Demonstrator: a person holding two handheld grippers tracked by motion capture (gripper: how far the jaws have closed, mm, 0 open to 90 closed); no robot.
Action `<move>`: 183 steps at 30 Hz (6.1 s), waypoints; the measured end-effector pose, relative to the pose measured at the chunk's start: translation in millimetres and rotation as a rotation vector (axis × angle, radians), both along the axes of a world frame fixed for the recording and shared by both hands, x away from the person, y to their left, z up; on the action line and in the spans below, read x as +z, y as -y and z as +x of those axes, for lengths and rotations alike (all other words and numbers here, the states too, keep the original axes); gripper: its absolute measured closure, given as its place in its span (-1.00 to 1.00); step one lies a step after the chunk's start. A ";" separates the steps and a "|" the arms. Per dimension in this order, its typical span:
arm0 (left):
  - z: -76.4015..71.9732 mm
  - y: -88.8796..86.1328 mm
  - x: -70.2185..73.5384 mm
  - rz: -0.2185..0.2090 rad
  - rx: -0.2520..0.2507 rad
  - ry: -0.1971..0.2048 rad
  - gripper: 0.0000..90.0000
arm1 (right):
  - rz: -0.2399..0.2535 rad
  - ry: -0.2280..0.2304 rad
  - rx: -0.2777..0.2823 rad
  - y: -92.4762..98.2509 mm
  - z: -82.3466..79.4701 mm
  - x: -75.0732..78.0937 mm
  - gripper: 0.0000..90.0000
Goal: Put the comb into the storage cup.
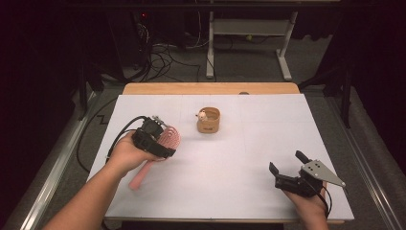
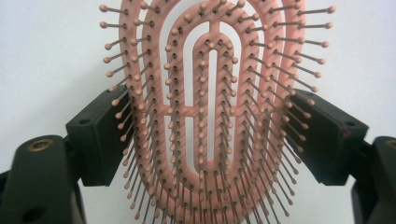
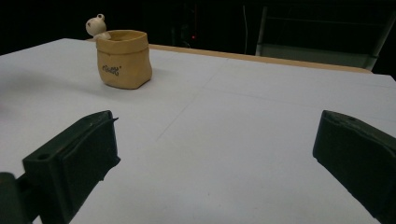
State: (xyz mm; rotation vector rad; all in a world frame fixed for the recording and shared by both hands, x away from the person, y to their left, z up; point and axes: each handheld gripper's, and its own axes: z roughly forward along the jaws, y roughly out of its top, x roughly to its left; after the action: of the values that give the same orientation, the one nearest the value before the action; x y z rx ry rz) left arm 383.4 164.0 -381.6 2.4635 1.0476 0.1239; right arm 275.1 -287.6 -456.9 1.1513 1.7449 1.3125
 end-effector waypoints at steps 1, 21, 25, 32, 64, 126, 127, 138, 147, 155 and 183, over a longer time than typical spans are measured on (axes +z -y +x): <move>-0.4 -0.5 0.7 -0.005 0.003 0.006 -0.55 | 0.000 0.000 0.000 0.0 0.0 0.0 -0.99; -9.6 -13.7 12.5 -0.138 0.038 0.160 -0.55 | 0.000 0.001 0.000 0.0 0.1 -0.1 -0.99; -11.4 -18.6 14.5 -0.176 0.069 0.200 -0.55 | -0.001 0.000 0.000 0.0 0.1 -0.2 -0.99; -13.8 -25.1 14.0 -0.219 0.069 0.240 -0.55 | 0.000 0.000 0.000 0.1 0.0 -0.2 -0.99; -36.3 -35.5 8.9 -0.402 0.110 0.456 -0.55 | -0.008 0.003 0.001 -0.2 0.3 -0.6 -0.99; -59.1 53.7 13.2 -0.544 -0.074 0.612 -0.55 | -0.042 -0.015 0.006 -11.7 2.8 -7.4 -0.99; -59.9 53.8 12.7 -0.545 -0.075 0.615 -0.56 | -0.042 -0.016 0.007 -12.5 2.7 -7.7 -0.99; -69.1 56.8 10.0 -0.525 -0.105 0.636 -0.56 | -0.014 -0.013 0.064 -26.1 2.4 -0.7 -0.99; -72.8 57.7 9.3 -0.538 -0.108 0.647 -0.56 | 0.011 0.019 0.125 -46.3 4.3 20.0 -0.99; -73.0 56.1 7.9 -0.540 -0.105 0.656 -0.56 | 0.042 0.043 0.191 -71.4 8.5 39.0 -0.99; -79.9 71.6 -1.7 -0.512 -0.117 0.654 -0.56 | 0.106 0.123 0.431 -157.2 12.5 104.7 -0.63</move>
State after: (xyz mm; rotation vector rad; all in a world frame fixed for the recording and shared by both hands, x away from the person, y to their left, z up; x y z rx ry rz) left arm 303.5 92.4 -383.3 1.8138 0.5559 0.5141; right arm 287.7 -130.3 -352.2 0.7494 1.9167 1.7066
